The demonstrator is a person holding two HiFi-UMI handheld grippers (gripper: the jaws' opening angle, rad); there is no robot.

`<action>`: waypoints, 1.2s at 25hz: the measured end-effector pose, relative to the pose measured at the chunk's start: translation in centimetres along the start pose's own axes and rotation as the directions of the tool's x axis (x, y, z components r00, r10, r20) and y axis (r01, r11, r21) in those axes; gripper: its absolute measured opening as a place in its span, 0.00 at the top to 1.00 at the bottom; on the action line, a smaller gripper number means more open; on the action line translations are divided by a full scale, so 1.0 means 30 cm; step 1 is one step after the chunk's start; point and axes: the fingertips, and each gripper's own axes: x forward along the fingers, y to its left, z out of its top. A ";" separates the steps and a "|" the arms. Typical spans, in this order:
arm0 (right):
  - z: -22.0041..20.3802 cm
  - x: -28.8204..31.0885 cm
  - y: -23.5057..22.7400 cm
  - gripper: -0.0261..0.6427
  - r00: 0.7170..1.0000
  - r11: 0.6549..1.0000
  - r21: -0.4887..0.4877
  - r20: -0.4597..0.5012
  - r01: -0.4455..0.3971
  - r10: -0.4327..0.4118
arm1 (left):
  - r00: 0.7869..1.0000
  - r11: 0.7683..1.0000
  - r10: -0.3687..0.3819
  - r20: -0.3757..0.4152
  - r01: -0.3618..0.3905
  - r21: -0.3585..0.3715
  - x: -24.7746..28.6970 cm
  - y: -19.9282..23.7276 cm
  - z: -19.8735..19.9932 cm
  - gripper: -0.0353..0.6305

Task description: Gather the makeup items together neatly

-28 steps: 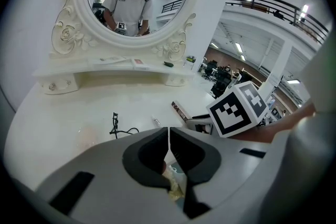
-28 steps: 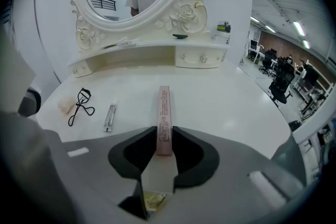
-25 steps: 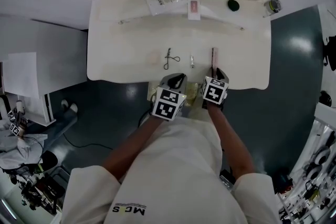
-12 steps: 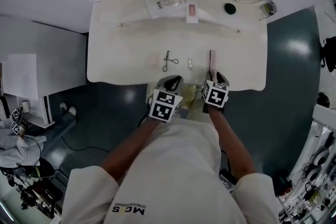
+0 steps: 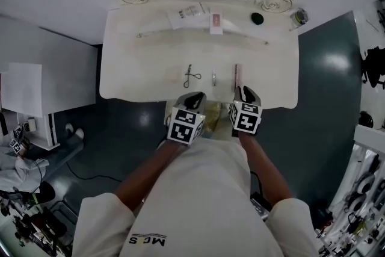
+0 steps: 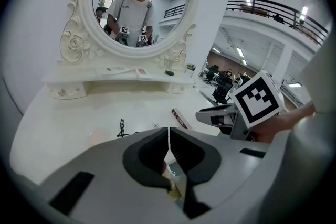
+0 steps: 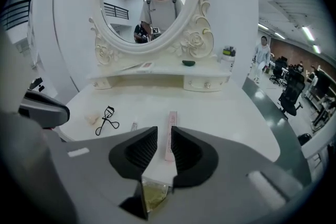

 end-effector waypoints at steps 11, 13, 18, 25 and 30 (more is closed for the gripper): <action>0.179 -0.139 0.169 0.92 0.983 0.992 -0.093 0.154 -0.086 0.100 | 0.990 0.999 0.034 0.137 -0.033 -0.010 -0.159 0.010 0.125 0.92; 0.206 -0.169 0.212 0.93 0.976 0.988 -0.104 0.177 -0.113 0.130 | 0.986 0.999 0.040 0.161 -0.039 -0.011 -0.183 0.021 0.140 0.92; 0.259 -0.251 0.321 0.93 0.953 0.968 -0.182 0.217 -0.172 0.210 | 0.971 0.997 0.071 0.230 -0.065 -0.034 -0.286 0.055 0.170 0.92; 0.318 -0.389 0.426 0.94 0.912 0.945 -0.217 0.279 -0.246 0.301 | 0.940 0.996 0.084 0.329 -0.083 -0.019 -0.416 0.037 0.217 0.93; 0.360 -0.481 0.481 0.94 0.870 0.930 -0.235 0.347 -0.282 0.351 | 0.922 0.997 0.071 0.381 -0.074 -0.007 -0.485 -0.009 0.240 0.93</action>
